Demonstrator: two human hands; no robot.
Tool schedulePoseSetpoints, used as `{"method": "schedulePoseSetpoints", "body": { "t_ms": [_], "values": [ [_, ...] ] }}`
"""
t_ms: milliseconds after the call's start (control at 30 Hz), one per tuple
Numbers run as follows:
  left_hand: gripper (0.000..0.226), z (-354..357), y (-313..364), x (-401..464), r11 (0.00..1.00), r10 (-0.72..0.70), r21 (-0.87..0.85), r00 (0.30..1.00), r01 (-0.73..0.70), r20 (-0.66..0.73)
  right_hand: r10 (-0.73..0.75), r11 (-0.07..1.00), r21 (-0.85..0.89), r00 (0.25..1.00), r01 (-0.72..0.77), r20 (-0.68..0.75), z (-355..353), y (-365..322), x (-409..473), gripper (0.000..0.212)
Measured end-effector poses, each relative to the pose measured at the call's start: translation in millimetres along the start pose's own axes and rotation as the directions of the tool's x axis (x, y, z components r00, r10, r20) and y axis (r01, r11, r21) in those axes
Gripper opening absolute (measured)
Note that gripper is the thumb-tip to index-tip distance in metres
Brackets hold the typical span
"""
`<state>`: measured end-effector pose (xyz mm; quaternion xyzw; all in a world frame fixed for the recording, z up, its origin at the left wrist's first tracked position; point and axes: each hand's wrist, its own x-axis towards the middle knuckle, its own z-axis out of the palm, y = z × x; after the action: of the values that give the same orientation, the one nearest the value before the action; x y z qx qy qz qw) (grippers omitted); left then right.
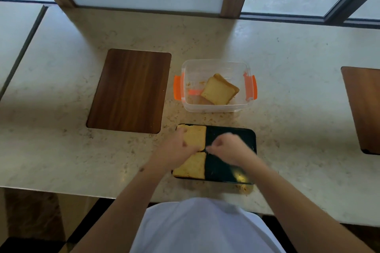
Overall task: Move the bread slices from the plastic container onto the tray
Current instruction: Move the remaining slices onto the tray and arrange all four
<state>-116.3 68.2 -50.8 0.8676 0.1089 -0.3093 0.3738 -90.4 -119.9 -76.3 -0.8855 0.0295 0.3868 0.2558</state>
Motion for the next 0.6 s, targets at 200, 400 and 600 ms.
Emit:
{"method": "schedulePoseSetpoints", "body": {
  "t_ms": [200, 400, 600],
  "values": [
    [0.047, -44, 113, 55, 0.649, -0.015, -0.761, 1.0, 0.01, 0.001, -0.161, 0.979, 0.039, 0.872, 0.201, -0.461, -116, -46, 47, 0.034],
    [0.02, -29, 139, 128, 0.459, -0.253, -0.831, 0.943, 0.314, 0.217, -0.027, 0.952, -0.299, 0.956, -0.064, -0.293, -116, -63, 107, 0.044],
    [0.044, -9, 115, 199, 0.509, -0.419, -0.724, 0.869, 0.465, 0.264, 0.045, 0.975, -0.197, 0.96, -0.102, -0.278, -116, -56, 135, 0.03]
  ]
}}
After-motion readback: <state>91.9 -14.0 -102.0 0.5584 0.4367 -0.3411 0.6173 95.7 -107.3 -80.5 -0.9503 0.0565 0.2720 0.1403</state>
